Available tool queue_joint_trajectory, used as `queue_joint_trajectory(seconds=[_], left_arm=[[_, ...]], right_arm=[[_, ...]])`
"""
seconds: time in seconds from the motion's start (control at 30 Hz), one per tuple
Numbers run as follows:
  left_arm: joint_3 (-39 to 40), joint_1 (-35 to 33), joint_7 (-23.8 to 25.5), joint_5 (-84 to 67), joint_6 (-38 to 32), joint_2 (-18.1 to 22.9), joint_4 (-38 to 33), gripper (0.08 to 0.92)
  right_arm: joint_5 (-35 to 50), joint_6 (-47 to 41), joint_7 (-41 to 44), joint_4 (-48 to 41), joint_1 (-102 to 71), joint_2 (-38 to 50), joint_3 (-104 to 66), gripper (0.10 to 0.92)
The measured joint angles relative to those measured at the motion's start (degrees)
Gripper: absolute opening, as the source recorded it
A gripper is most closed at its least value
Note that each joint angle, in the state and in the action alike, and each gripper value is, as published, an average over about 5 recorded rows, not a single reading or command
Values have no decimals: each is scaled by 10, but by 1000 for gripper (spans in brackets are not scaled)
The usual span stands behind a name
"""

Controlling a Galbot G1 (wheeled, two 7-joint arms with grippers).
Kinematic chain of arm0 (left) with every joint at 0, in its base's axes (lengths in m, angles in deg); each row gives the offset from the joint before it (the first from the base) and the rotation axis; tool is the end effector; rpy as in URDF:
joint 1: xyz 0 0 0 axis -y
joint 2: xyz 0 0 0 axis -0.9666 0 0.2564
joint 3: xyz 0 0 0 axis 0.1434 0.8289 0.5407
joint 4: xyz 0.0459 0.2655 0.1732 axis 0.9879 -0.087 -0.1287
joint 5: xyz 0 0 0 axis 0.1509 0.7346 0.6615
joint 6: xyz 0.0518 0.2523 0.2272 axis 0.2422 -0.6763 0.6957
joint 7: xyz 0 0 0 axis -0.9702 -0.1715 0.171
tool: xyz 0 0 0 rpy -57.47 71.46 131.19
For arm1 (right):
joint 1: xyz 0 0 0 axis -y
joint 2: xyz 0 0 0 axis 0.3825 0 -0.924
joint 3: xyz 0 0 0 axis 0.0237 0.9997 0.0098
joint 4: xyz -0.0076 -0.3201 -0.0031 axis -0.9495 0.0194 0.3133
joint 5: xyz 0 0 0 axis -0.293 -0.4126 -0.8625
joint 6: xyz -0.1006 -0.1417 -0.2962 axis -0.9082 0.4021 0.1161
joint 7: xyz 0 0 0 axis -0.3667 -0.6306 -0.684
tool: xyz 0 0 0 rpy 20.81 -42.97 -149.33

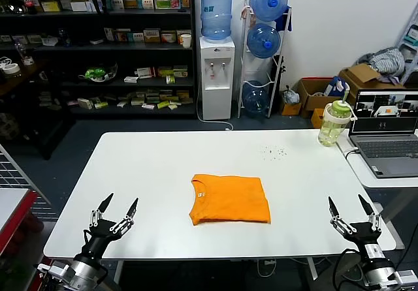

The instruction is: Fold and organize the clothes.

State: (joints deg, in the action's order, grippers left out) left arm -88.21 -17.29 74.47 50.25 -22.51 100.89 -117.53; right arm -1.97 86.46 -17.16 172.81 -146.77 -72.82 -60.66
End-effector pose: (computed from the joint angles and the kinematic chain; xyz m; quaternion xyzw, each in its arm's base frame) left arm 0.1789 0.1197 -0.3218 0.1214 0.9920 -0.0310 0.0138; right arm 0.1597 -0.1736 -0.3104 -0.0127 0.9991 -0.0356 0.0206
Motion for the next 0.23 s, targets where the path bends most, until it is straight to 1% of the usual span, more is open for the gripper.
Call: queue_joint_trajectory(seconds=[0.23], left_arm=[[-16, -2, 12, 15, -9, 17, 0, 823]], right_arm=[[-13, 7, 5, 1, 3, -14, -2, 823]])
